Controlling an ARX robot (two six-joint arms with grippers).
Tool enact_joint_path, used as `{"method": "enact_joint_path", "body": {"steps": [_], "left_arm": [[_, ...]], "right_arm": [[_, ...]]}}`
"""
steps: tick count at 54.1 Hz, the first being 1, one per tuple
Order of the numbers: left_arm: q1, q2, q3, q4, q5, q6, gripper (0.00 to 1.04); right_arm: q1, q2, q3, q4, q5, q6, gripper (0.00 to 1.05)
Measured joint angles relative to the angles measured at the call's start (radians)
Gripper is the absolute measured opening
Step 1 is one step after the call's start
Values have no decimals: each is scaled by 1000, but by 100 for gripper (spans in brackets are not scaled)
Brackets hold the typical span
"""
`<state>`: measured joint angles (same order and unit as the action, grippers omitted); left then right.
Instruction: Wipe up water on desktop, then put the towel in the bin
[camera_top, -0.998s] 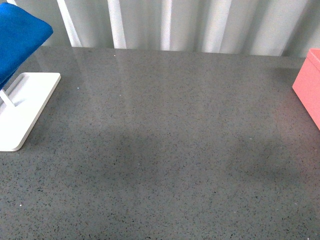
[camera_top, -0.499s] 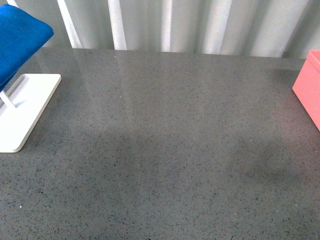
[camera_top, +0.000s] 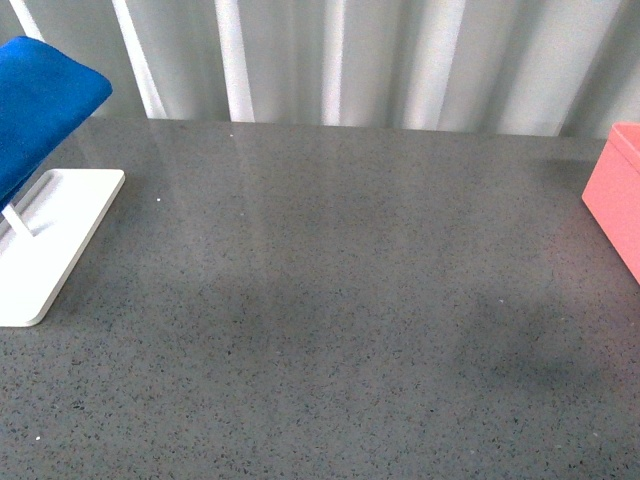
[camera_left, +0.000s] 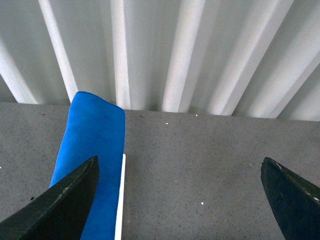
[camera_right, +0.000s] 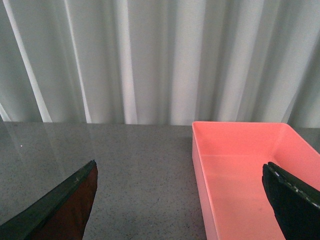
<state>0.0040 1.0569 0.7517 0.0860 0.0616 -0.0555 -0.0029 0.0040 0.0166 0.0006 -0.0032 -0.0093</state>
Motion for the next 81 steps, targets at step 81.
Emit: {"method": "enact_joint_path", "body": {"steps": [81], "left_arm": [[113,889,460,56,-175,354,98]], "right_arm": [[0,0,0,0,0,0,98]]}}
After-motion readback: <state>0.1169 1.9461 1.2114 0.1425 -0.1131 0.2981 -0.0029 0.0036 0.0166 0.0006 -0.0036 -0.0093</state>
